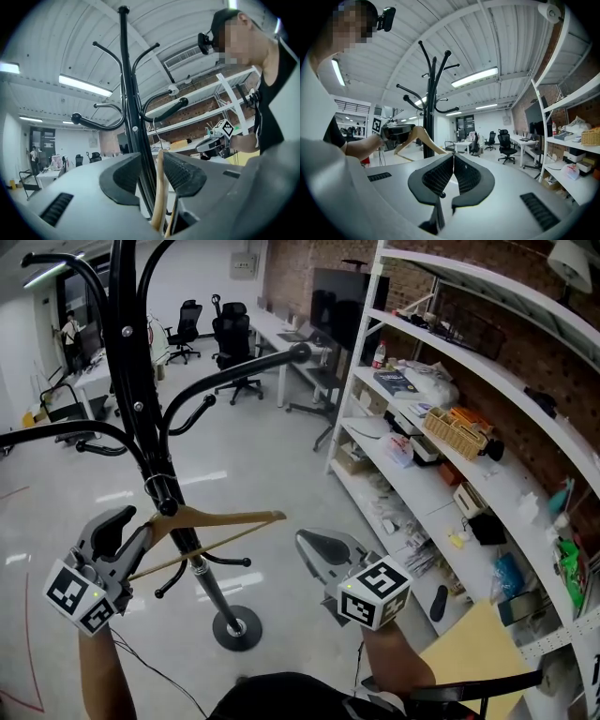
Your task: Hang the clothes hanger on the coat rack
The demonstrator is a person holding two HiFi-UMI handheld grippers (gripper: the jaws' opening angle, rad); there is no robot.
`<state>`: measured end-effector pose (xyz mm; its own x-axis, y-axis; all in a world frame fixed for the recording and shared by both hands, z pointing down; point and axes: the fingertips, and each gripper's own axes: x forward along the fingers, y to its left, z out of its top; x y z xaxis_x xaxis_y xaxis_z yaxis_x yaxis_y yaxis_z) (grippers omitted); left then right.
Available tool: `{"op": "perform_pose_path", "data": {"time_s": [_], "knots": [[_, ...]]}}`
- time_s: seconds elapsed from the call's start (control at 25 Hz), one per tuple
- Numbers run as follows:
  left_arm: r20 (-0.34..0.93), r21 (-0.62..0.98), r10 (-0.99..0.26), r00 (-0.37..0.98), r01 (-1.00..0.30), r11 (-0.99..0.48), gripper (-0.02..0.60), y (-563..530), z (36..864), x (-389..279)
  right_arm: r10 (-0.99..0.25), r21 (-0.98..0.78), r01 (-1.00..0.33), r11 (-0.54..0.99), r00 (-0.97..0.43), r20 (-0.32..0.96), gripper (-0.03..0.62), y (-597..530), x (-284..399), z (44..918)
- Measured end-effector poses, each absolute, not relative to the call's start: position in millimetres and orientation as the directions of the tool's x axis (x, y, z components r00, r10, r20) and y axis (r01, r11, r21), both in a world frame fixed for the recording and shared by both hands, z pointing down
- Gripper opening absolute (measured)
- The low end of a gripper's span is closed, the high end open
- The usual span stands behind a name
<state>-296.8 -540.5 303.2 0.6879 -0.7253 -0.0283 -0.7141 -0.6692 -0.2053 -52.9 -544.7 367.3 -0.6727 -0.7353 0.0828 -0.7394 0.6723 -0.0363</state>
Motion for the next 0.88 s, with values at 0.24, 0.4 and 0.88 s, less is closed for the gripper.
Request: {"op": "perform_pose_path", "data": {"time_s": [0.24, 0.4, 0.88], "knots": [[-0.063, -0.156, -0.75, 0.658, -0.749, -0.644, 0.137, -536, 304, -302, -0.729, -0.038, -0.733, 0.679, -0.68, 0.077, 0.008, -541, -54, 367], [-0.064, -0.146, -0.778, 0.625, -0.777, -0.613, 0.137, -534, 303, -310, -0.72, -0.042, -0.724, 0.689, -0.689, 0.077, 0.008, -537, -58, 367], [-0.181, -0.125, -0.882, 0.436, -0.899, -0.419, 0.137, -475, 296, -331, -0.701, -0.047, -0.704, 0.709, -0.71, 0.065, 0.008, -528, -41, 366]]}}
